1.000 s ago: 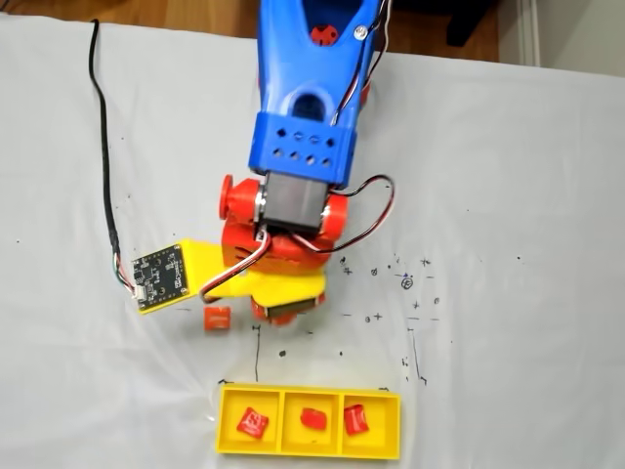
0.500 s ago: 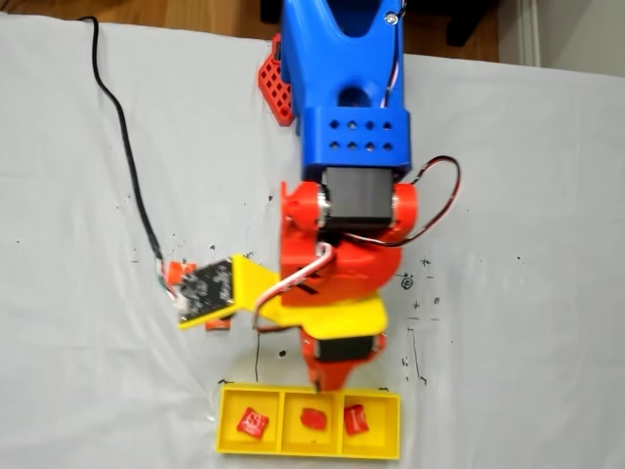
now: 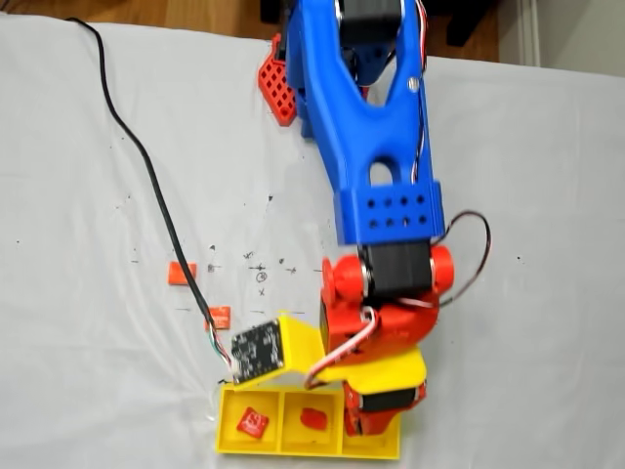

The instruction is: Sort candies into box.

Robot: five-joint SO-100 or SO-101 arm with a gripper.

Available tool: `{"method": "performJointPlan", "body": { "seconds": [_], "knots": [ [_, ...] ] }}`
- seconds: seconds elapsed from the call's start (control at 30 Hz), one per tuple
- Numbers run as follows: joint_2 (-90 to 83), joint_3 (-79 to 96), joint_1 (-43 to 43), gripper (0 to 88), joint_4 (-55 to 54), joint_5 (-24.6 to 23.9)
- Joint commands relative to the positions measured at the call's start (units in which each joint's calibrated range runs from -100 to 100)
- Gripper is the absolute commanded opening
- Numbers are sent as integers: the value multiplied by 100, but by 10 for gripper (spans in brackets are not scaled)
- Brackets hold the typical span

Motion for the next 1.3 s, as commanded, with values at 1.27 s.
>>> {"method": "performJointPlan", "body": {
  "seconds": [1.27],
  "knots": [
    [77, -856, -56, 216, 272, -132]
  ]
}}
